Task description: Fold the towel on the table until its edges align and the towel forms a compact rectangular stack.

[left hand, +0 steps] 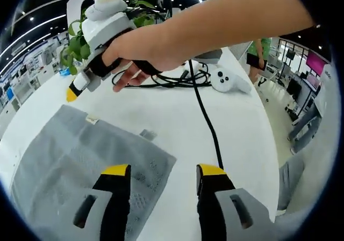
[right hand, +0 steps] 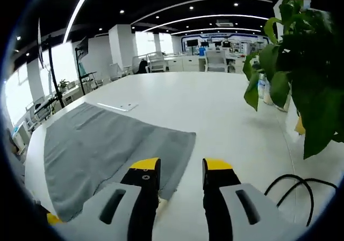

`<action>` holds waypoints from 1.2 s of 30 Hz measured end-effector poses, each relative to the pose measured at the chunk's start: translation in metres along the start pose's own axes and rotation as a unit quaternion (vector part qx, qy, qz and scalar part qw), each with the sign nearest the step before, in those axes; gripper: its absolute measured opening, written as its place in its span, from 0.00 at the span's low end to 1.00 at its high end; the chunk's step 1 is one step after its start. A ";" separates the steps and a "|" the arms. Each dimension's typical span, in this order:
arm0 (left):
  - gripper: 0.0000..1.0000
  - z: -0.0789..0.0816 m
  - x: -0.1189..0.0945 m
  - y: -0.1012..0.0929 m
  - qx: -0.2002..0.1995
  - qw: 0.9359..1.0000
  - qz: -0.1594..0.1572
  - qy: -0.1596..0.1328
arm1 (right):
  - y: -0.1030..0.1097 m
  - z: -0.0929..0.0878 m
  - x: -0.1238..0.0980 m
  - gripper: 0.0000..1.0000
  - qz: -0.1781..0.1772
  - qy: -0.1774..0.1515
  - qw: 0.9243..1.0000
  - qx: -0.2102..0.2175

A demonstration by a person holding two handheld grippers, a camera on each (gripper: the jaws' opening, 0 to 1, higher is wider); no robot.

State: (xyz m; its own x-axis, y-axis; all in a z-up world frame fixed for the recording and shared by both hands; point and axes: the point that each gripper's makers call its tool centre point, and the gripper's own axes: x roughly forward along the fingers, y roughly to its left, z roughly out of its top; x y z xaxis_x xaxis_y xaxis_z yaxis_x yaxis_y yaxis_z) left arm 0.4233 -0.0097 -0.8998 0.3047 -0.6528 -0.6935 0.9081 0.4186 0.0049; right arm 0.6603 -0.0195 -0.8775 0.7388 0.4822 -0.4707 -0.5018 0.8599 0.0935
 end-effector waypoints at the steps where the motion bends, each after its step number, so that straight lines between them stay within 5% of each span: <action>1: 0.45 0.000 0.001 0.000 -0.003 1.000 -0.001 0.001 | 0.001 0.000 0.003 0.27 0.002 0.001 1.000 -0.002; 36: 0.07 -0.007 0.013 0.022 -0.006 1.000 0.020 0.010 | -0.020 0.004 0.093 0.25 -0.027 0.040 0.998 -0.045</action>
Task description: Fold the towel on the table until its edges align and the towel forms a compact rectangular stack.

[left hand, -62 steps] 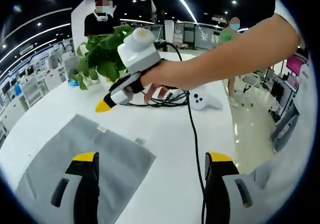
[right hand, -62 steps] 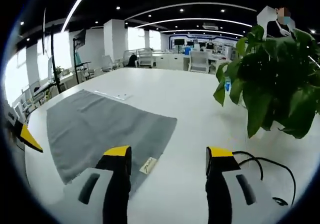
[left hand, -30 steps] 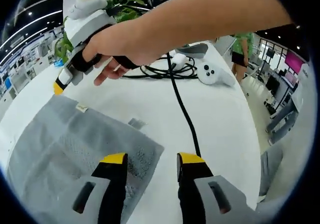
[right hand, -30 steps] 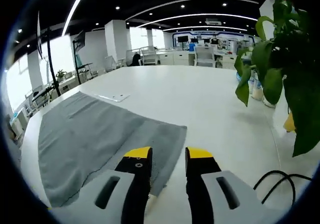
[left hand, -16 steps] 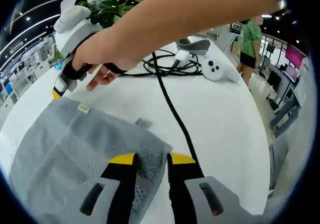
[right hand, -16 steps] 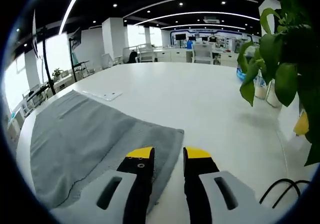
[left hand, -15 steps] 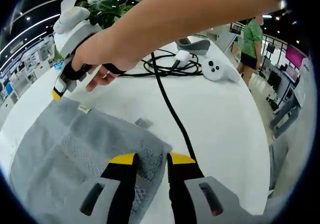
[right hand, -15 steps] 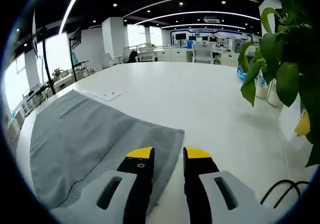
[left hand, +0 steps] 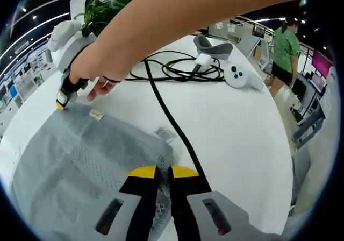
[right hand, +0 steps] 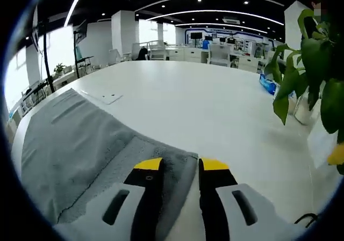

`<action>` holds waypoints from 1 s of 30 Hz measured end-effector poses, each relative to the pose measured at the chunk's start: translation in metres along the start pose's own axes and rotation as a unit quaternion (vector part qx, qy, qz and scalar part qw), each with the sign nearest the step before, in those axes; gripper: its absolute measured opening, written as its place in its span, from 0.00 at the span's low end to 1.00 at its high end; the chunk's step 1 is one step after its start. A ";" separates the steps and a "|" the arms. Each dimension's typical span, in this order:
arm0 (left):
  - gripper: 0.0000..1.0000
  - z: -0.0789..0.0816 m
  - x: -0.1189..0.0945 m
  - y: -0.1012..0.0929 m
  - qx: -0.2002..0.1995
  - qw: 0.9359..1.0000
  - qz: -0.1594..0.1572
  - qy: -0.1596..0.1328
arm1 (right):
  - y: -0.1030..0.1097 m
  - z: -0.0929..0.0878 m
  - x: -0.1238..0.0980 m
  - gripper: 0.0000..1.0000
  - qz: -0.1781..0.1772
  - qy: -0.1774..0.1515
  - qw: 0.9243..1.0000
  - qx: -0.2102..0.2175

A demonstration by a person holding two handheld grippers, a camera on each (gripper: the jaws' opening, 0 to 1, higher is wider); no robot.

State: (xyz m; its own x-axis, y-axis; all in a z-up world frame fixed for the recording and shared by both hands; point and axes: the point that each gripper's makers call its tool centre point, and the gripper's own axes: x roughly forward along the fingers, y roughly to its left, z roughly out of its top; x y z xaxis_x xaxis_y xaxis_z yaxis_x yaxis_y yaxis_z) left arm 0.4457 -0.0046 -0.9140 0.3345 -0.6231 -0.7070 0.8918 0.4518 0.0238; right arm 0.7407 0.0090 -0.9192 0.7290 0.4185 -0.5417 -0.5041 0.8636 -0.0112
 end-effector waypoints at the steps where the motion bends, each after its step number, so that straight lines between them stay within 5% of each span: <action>1: 0.07 0.000 0.000 0.000 0.002 1.000 0.000 0.001 | 0.000 0.002 0.000 0.25 0.002 -0.004 1.000 0.004; 14: 0.03 -0.003 0.000 0.002 -0.002 1.000 0.009 0.002 | 0.010 0.005 -0.001 0.03 0.027 -0.012 0.999 0.017; 30: 0.02 -0.005 0.000 0.004 -0.001 1.000 0.014 0.004 | 0.011 0.005 0.001 0.01 0.038 -0.012 0.999 0.015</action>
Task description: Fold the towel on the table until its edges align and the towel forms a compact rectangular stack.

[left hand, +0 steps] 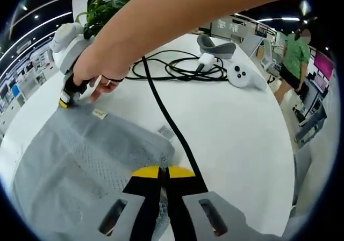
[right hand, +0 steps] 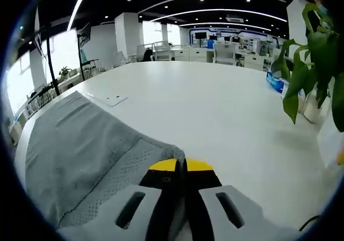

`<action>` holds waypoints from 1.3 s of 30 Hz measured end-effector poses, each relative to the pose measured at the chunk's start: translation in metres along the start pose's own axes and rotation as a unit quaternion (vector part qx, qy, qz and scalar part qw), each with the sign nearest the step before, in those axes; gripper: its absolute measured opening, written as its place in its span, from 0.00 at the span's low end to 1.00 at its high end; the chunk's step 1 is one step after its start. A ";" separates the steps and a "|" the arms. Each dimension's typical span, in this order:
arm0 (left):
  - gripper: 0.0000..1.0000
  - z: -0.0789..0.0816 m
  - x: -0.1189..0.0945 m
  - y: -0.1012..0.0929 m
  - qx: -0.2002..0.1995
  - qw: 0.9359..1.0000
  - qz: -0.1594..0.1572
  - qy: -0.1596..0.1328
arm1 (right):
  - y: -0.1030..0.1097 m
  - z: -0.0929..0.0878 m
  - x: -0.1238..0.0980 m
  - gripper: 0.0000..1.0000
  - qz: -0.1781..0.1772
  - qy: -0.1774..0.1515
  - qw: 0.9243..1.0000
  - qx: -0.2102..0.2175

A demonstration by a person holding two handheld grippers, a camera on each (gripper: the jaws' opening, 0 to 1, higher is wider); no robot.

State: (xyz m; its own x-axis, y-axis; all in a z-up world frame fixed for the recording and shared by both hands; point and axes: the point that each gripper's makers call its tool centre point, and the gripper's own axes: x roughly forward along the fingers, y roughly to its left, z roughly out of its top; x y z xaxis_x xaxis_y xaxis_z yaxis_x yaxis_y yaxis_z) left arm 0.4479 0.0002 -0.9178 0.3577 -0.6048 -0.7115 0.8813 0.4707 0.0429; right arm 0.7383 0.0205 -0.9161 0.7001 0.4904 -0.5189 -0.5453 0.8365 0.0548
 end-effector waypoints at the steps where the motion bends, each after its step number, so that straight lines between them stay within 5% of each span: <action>1: 0.02 0.000 0.000 0.000 0.000 1.000 0.001 0.000 | 0.000 0.000 0.001 0.01 0.001 -0.001 1.000 0.002; 7: 0.02 -0.001 0.001 0.001 -0.006 1.000 0.013 0.000 | 0.002 0.000 -0.001 0.01 0.003 0.010 1.000 -0.003; 11: 0.03 -0.001 0.001 0.001 -0.029 0.999 0.022 -0.009 | 0.004 -0.002 -0.004 0.01 -0.005 0.009 0.999 0.048; 13: 0.02 -0.001 0.000 0.002 -0.035 0.999 0.017 -0.010 | 0.004 -0.002 -0.005 0.01 -0.006 0.019 0.999 0.038; 16: 0.02 0.012 -0.009 0.007 -0.017 0.999 0.027 -0.029 | 0.005 0.006 -0.007 0.01 -0.010 0.019 0.999 0.035; 29: 0.02 0.039 -0.098 0.038 -0.038 0.993 0.062 -0.090 | 0.018 0.059 -0.034 0.01 -0.016 0.003 0.995 0.094; 39: 0.02 0.051 -0.152 0.054 -0.075 0.985 0.078 -0.137 | 0.048 0.107 -0.056 0.01 -0.016 -0.013 0.992 0.127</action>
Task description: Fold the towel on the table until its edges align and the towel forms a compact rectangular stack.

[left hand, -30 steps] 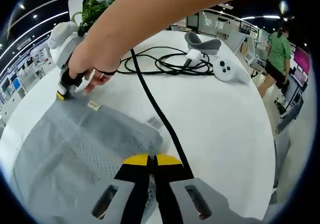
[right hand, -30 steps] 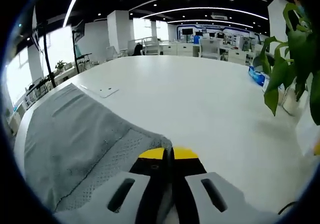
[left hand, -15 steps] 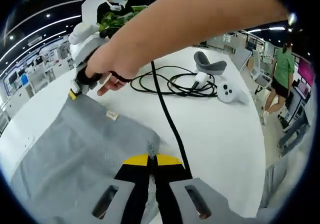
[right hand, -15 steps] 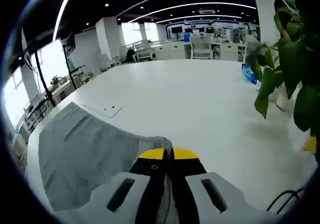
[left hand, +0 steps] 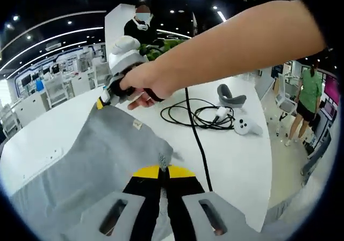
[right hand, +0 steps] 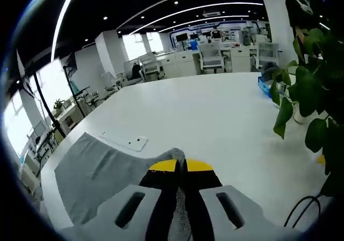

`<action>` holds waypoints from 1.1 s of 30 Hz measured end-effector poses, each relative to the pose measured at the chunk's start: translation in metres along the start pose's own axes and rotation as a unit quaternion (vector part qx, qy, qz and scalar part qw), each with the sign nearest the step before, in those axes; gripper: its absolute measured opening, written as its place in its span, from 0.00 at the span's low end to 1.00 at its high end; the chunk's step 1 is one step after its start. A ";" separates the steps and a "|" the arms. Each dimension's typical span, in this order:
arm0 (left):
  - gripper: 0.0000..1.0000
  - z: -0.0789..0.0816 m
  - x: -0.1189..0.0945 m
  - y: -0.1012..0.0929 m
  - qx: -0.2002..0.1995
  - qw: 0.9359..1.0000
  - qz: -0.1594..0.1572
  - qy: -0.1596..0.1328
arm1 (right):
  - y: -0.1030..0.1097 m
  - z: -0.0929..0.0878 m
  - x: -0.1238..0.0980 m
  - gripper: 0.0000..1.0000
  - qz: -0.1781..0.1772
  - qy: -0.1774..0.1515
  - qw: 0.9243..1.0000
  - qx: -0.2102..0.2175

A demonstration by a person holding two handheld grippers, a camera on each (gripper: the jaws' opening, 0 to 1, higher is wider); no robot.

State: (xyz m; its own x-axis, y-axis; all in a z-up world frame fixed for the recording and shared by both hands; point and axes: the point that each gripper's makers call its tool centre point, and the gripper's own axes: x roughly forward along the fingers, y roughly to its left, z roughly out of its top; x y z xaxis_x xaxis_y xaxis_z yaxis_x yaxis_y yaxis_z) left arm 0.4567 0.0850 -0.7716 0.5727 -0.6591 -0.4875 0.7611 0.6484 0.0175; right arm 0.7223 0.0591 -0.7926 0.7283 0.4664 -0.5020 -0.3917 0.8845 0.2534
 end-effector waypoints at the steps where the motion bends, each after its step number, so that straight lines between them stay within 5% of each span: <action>1: 0.02 0.002 -0.005 0.005 0.001 1.000 0.004 -0.004 | 0.004 0.005 -0.002 0.01 0.000 -0.003 1.000 0.008; 17: 0.02 0.018 -0.082 0.065 -0.026 0.997 0.041 -0.063 | 0.058 0.038 -0.019 0.01 -0.014 -0.012 1.000 -0.008; 33: 0.02 0.000 -0.153 0.105 -0.059 0.991 0.081 -0.086 | 0.137 0.072 -0.017 0.00 -0.014 -0.031 0.999 0.006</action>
State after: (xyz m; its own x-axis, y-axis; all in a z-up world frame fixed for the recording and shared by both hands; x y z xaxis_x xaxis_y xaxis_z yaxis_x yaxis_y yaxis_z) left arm 0.4490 0.2536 -0.6956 0.7360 -0.5911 -0.3300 0.6194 0.7847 -0.0239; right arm 0.6969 0.1737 -0.6897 0.7720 0.4417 -0.4571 -0.3649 0.8968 0.2502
